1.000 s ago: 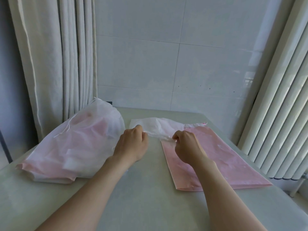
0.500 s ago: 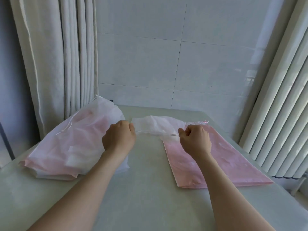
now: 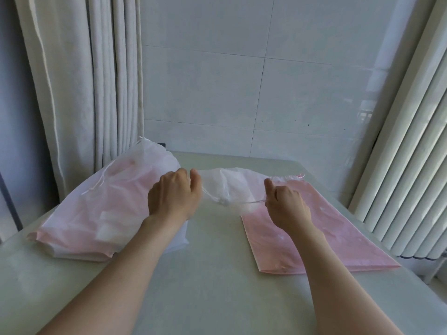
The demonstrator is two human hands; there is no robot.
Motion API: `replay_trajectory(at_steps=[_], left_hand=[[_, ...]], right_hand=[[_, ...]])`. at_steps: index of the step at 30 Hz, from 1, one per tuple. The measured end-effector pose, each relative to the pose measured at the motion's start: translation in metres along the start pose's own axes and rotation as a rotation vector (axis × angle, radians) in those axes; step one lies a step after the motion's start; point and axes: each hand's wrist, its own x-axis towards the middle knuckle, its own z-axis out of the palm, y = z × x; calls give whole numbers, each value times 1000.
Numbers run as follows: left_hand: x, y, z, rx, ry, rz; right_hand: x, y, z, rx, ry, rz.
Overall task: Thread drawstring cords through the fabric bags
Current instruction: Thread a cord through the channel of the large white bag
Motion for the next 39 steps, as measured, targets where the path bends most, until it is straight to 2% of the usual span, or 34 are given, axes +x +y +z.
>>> replay_trajectory(at_steps=[4,8,11,15,18,21,26,29,32,34,37,39], left_hand=[[-3,2,6,87,-7,115],[-7,2,-1,416,-105,78],[-11,5,-6,536,-208,27],[-12,13,-1,480,-238,119],[-15,18,6,342,-309,163],[-21,17,13,319,-353,177],[-21,13,17,330,-273,204],[-20,13,14,317,-291,215],[-17,15,9,263,-344,188],[-17,17,5,283,-316,188],[-17,19,3,321,-291,222],[-18,20,4,311,-331,272]], right_hand=[[-4,-4,-3,46,-93,-24],[-9,-8,-6,-165,-203,-28],[-9,-9,-1,-396,-157,-73],[-8,-13,4,-509,-106,-148],[-13,-21,7,-390,-164,-159],[-17,-27,8,-339,-189,-145],[-22,-31,7,-322,-200,-161],[-22,-32,8,-326,-191,-144],[-20,-31,11,-182,-88,-100],[-17,-31,11,-87,30,-105],[-14,-32,13,1,190,-229],[-13,-34,14,77,224,-336]])
